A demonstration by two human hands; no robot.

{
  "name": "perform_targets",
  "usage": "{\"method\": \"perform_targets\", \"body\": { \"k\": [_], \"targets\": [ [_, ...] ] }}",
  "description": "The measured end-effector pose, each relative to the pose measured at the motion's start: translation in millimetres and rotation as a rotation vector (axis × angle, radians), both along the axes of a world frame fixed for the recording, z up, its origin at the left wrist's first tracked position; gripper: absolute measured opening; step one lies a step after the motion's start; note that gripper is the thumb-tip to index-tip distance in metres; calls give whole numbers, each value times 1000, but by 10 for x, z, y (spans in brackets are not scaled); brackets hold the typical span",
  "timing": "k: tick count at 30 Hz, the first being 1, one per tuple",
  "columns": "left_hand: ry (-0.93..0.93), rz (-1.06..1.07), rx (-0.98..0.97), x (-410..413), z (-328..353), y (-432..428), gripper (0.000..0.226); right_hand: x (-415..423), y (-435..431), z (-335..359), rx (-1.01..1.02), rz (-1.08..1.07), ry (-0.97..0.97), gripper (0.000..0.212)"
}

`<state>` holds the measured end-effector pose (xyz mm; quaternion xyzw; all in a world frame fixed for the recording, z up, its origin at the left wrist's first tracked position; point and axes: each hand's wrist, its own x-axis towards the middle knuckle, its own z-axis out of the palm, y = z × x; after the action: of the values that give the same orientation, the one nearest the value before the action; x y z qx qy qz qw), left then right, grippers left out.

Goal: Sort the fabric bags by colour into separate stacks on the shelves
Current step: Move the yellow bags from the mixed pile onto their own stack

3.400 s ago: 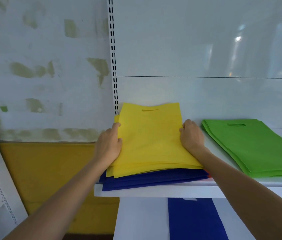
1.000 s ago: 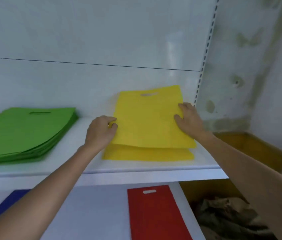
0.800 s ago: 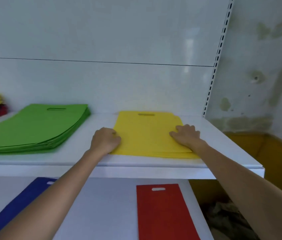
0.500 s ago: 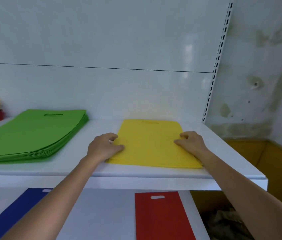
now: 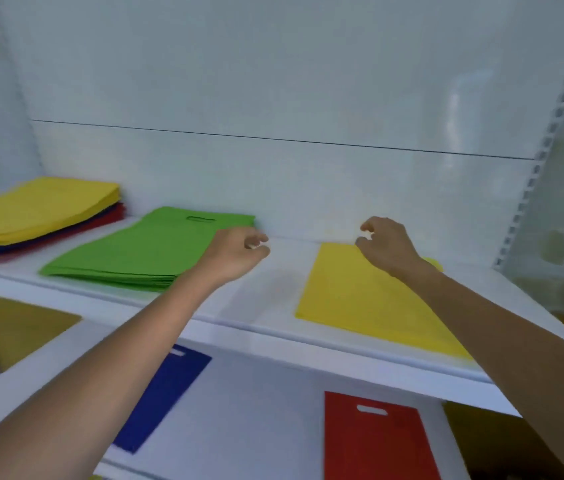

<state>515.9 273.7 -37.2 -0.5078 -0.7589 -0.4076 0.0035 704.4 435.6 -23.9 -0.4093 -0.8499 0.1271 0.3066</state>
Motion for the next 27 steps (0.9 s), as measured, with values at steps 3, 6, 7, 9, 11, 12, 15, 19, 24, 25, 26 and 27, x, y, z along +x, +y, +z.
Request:
{"method": "perform_targets", "body": {
  "k": [3, 6, 7, 9, 11, 12, 15, 19, 24, 25, 26, 27],
  "targets": [
    [207, 96, 9, -388, 198, -546, 24, -716, -374, 83, 67, 183, 49, 37],
    [276, 221, -31, -837, 324, -1178, 24, -1418, -856, 208, 134, 335, 124, 34],
    [275, 266, -37, -987, 349, -1401, 23, -1642, -1034, 262, 137, 381, 144, 33],
    [273, 360, -39, -1294, 387, -1871, 21, -2091, -1396, 367, 132, 463, 180, 32],
    [261, 429, -34, -1593, 404, -2311, 20, -2507, -1739, 430, 124, 526, 214, 33],
    [256, 451, -30, -1734, 413, -2514, 19, -2704, -1907, 445, 120, 553, 229, 33],
    [242, 474, -6, -2117, 427, -2990, 17, -3212, -2341, 425, 89, 611, 247, 34],
    [239, 470, 33, -2572, 397, -3347, 15, -3725, -2718, 346, 44, 618, 245, 35],
    [182, 451, 37, -3068, 290, -3501, 15, -4253, -2906, 310, 3, 595, 203, 36],
    [174, 456, 41, -3176, 269, -3506, 16, -4357, -2920, 313, 8, 594, 195, 36],
    [166, 462, 49, -3288, 247, -3505, 16, -4464, -2925, 316, 14, 594, 187, 36],
    [156, 465, 57, -3404, 224, -3497, 16, -4582, -2925, 316, 19, 593, 178, 36]
  ]
}}
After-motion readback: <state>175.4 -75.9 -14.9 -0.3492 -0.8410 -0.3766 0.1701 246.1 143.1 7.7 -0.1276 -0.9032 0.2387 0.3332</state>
